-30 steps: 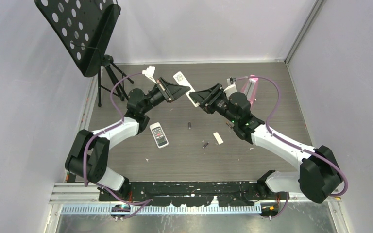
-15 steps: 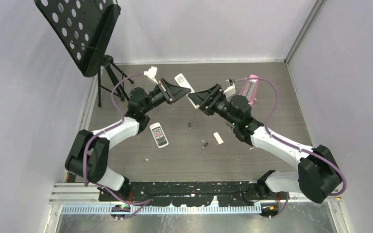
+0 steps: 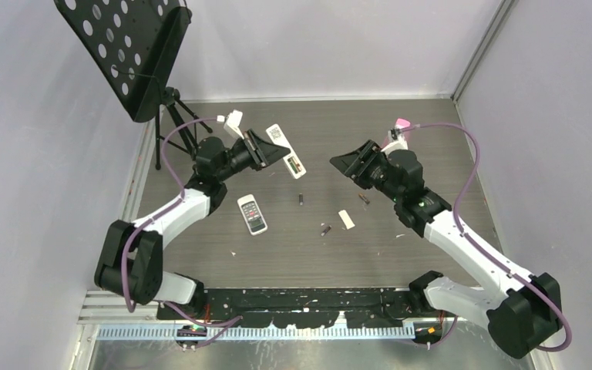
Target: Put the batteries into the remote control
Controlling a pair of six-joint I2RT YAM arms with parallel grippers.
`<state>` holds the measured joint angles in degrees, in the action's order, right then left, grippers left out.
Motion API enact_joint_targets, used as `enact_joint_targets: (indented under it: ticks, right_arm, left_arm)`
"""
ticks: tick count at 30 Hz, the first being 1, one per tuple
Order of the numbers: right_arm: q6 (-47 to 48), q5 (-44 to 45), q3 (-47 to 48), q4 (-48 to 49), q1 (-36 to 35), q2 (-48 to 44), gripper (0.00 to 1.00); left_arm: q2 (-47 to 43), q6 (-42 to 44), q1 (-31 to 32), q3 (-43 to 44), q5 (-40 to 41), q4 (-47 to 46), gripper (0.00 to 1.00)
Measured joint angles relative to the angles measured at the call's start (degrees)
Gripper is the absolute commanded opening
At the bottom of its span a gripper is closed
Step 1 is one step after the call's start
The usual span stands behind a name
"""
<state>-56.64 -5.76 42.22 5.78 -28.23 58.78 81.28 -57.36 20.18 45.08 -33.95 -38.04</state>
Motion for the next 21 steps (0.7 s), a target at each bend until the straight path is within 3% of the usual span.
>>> enact_joint_targets:
  ticks: [6,10,21]
  right_arm:
    - [8.1,5.2,6.6,-20.2,-0.1,6.4,0.51]
    - [9.9,7.1,8.9,-29.2,-1.8,14.3,0.57]
    - [9.1,12.6,21.3,-44.2,-16.0,35.6,0.55]
  left_arm:
    - [-7.5,10.0,-0.3,-1.2,4.5,14.1,0.00]
    - [-11.6,15.2,-0.3,-1.9,6.4,19.7,0.00]
    - [-12.7,20.5,-0.3,-2.9,4.9,22.5,0.00]
